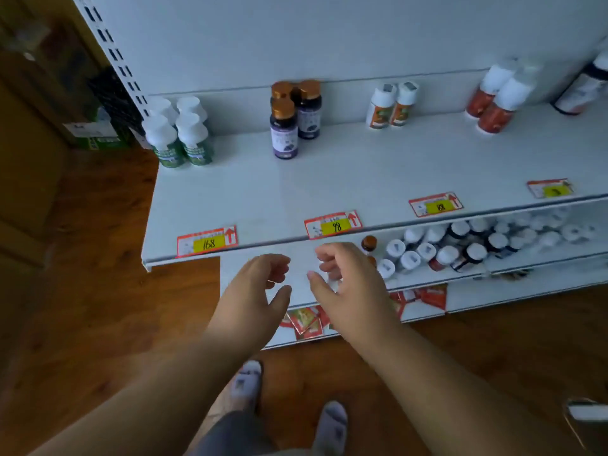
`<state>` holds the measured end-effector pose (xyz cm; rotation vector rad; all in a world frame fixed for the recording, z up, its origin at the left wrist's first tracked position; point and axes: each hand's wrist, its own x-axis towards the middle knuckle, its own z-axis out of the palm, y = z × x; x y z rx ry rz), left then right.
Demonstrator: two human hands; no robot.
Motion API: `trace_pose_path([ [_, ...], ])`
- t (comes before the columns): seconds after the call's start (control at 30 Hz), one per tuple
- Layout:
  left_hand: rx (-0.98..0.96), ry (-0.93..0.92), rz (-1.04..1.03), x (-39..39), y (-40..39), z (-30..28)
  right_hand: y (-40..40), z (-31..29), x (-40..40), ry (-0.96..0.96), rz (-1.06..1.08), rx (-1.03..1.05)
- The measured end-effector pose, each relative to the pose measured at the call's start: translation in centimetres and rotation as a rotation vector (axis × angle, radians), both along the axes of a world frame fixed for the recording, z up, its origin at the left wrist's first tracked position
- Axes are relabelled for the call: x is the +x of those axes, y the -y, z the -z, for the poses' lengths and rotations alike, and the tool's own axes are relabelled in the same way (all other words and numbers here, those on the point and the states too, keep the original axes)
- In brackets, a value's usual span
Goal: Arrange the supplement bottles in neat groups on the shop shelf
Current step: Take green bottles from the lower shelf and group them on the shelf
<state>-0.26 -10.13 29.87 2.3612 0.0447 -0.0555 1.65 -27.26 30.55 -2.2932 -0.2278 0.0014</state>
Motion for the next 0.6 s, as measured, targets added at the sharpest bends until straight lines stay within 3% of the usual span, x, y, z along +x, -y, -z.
trace_pose_path([
  [0.23,-0.002,-0.171,0.088,0.2,3.5,12.1,3.7,12.4,-1.3,-0.158,0.096,-0.053],
  [0.6,0.046,-0.280,0.096,7.2,3.3,29.3,0.9,32.3,8.6,-0.193,0.122,-0.279],
])
